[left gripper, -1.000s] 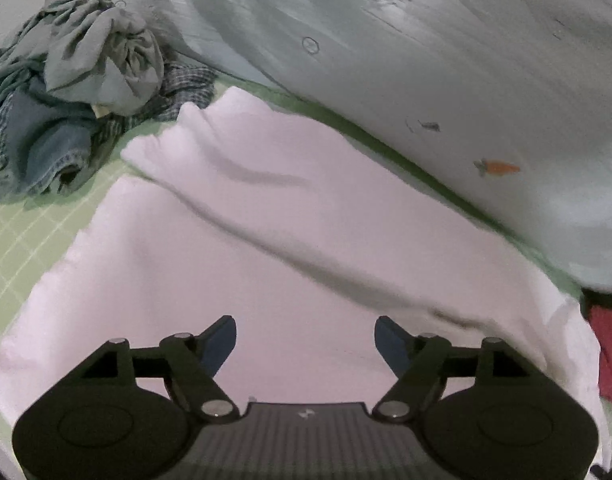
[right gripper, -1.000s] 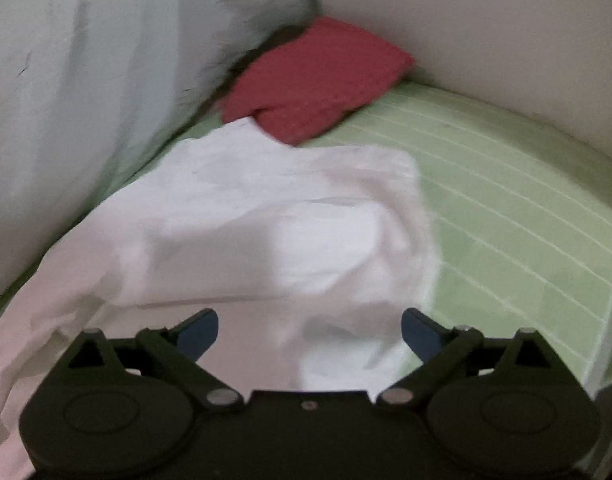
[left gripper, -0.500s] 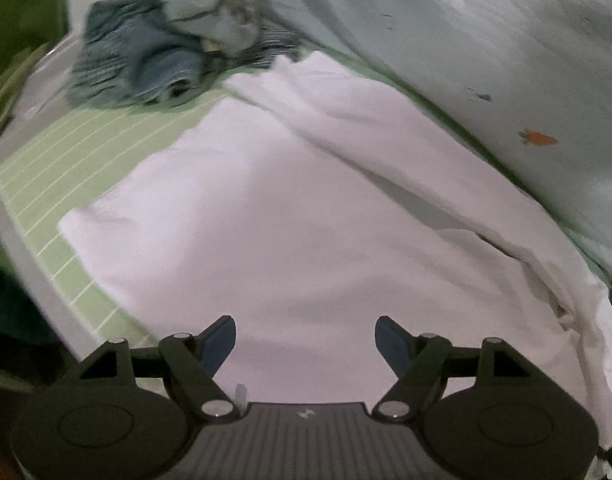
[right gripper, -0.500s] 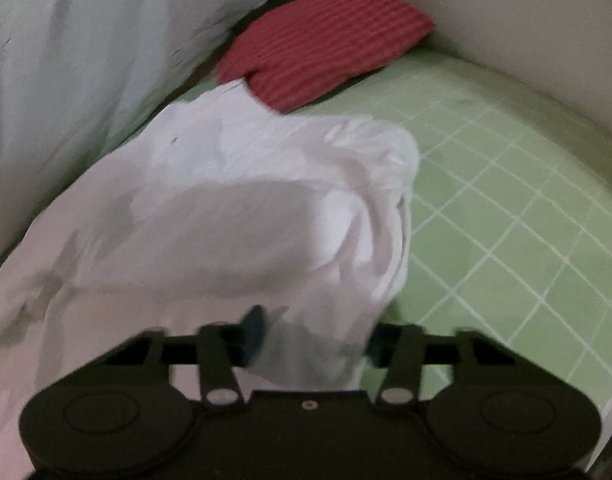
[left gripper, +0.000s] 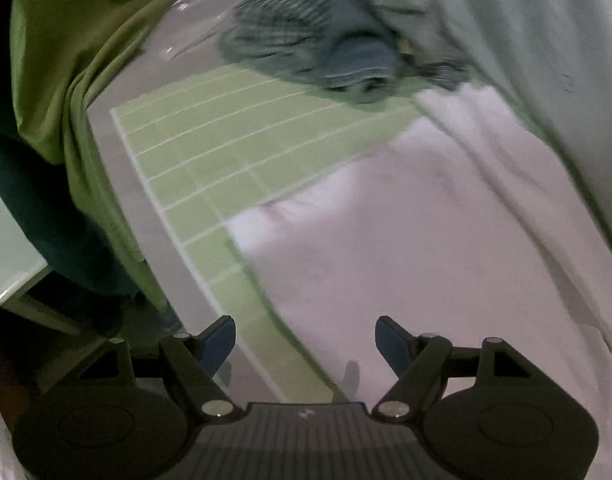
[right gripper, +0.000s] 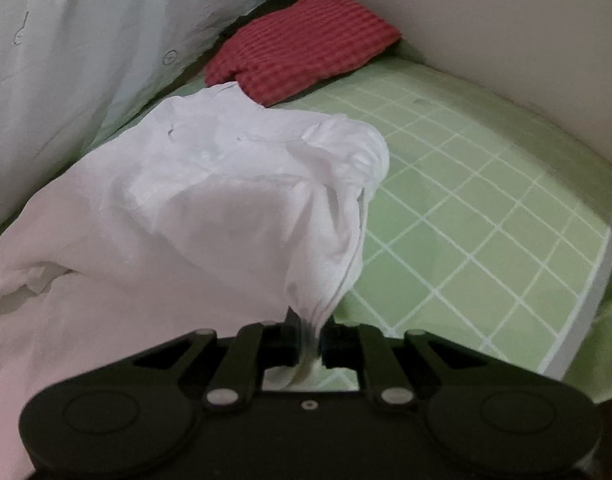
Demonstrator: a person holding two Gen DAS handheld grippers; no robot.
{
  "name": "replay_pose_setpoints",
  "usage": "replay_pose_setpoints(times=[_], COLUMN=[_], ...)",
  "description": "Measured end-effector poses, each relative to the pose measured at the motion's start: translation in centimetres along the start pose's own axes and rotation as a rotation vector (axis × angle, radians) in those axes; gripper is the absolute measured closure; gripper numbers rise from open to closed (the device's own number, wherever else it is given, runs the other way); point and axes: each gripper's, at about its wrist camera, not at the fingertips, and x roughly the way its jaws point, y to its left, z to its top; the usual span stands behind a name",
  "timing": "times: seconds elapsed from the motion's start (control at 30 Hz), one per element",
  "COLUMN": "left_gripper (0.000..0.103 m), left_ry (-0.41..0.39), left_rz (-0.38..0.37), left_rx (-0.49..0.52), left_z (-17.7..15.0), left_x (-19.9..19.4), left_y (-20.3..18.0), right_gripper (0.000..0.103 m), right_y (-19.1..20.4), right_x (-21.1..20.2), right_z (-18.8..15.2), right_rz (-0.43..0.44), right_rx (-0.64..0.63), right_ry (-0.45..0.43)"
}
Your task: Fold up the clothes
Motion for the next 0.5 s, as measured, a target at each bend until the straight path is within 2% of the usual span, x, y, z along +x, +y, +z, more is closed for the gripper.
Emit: replay_pose_setpoints(times=[0.17,0.33,0.4,0.47,0.5], left_gripper=[0.029,0.038,0.047,0.076,0.086], left_ry=[0.041,0.056,0.053,0.06,0.054], left_rz=[0.016,-0.02,-0.028,-0.042,-0.055], left_rx=[-0.012,0.028,0.064,0.099,0.115], left_z=[2.1,3.7,4.2,4.3,4.2], left_x=[3.0,4.7,4.9,4.8,4.6], left_y=[1.8,2.2,1.9,1.7,1.7], right_gripper=[0.094,0.095,0.095,0.096,0.096], right_y=[1.6,3.3,4.0,4.8,5.0], right_x=[-1.5,-3.6,-4.1,-4.6,-4.8], right_z=[0.3,0.6,0.5,0.5,0.4], right_rz=[-0.054,-0.103,-0.124,-0.145,-0.153], right_rx=[0.013,-0.003,-0.019,-0.032,-0.033], right_ry=[-0.044,-0.101,-0.111,-0.121,-0.126])
